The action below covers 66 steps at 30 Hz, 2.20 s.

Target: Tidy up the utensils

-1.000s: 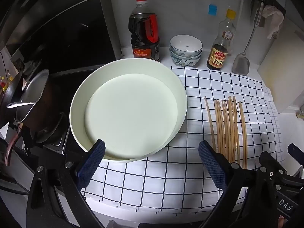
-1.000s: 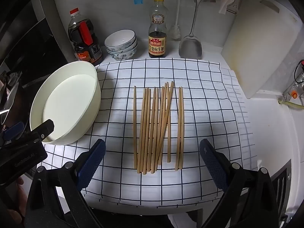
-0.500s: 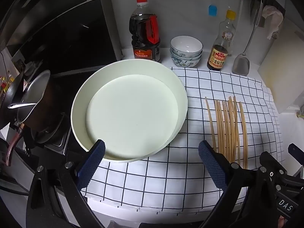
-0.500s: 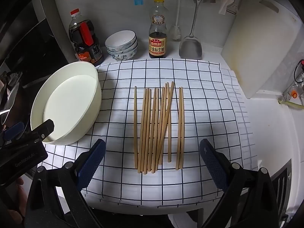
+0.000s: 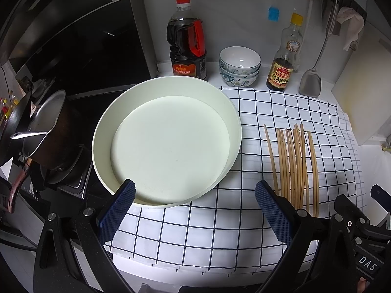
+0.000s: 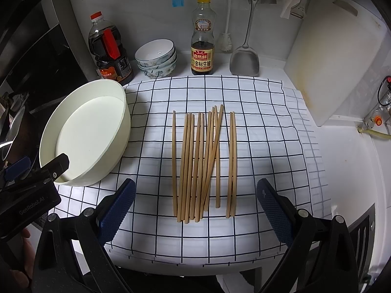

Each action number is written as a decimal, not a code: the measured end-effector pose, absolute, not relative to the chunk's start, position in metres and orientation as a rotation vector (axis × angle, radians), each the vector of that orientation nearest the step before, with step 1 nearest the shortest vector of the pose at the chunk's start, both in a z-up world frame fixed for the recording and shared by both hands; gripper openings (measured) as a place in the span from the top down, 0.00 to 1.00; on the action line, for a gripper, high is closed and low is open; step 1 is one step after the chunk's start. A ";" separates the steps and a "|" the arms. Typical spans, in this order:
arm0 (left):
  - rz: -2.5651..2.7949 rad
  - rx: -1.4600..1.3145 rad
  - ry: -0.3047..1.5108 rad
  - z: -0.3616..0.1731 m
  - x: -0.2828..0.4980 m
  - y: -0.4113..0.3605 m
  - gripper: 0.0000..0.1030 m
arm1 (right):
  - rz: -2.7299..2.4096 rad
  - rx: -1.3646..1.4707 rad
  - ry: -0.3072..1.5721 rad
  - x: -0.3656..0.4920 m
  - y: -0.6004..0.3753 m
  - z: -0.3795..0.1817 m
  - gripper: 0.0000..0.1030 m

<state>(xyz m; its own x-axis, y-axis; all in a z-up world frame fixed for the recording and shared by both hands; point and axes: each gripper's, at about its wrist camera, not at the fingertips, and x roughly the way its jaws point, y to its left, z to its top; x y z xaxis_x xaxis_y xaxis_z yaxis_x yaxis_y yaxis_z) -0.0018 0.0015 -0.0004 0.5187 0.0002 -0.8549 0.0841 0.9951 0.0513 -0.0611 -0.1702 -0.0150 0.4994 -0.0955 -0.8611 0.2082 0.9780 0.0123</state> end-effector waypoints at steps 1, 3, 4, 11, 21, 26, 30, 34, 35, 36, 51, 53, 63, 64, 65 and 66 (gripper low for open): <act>-0.051 0.089 1.024 0.000 -0.002 0.002 0.06 | -0.183 0.120 1.033 -0.061 -0.170 -0.015 0.08; -0.050 0.089 1.024 0.000 -0.002 0.001 0.06 | -0.182 0.122 1.035 -0.061 -0.170 -0.015 0.08; -0.050 0.090 1.024 0.000 -0.002 0.001 0.06 | -0.182 0.123 1.036 -0.061 -0.170 -0.015 0.08; -0.050 0.090 1.024 0.000 -0.002 0.002 0.06 | -0.183 0.128 1.039 -0.062 -0.171 -0.016 0.08; -0.050 0.091 1.023 -0.001 -0.003 0.001 0.06 | -0.182 0.128 1.040 -0.060 -0.172 -0.017 0.08; -0.050 0.091 1.023 -0.001 -0.003 0.001 0.06 | -0.182 0.128 1.041 -0.060 -0.171 -0.017 0.08; -0.050 0.091 1.024 -0.001 -0.002 0.001 0.06 | -0.182 0.129 1.042 -0.060 -0.171 -0.017 0.08; -0.049 0.091 1.023 -0.001 -0.002 0.001 0.06 | -0.182 0.130 1.042 -0.059 -0.172 -0.018 0.08; -0.050 0.091 1.024 -0.001 -0.003 0.001 0.06 | -0.182 0.130 1.042 -0.059 -0.172 -0.017 0.08; -0.049 0.091 1.023 -0.001 -0.002 0.001 0.06 | -0.182 0.132 1.043 -0.059 -0.172 -0.018 0.08; -0.049 0.091 1.024 -0.001 -0.002 0.001 0.06 | -0.181 0.135 1.044 -0.059 -0.172 -0.020 0.08; -0.049 0.091 1.024 -0.001 -0.003 0.001 0.06 | -0.181 0.134 1.043 -0.059 -0.172 -0.020 0.08; -0.056 0.092 1.029 0.000 -0.001 0.003 0.06 | -0.190 0.146 1.045 -0.061 -0.172 -0.021 0.08; -0.060 0.093 1.031 0.000 -0.002 0.003 0.06 | -0.195 0.153 1.047 -0.062 -0.173 -0.022 0.08; -0.068 0.094 1.035 -0.002 -0.003 0.002 0.06 | -0.199 0.159 1.048 -0.063 -0.173 -0.023 0.08; -0.073 0.094 1.036 -0.005 -0.002 0.005 0.06 | -0.204 0.167 1.049 -0.064 -0.175 -0.025 0.08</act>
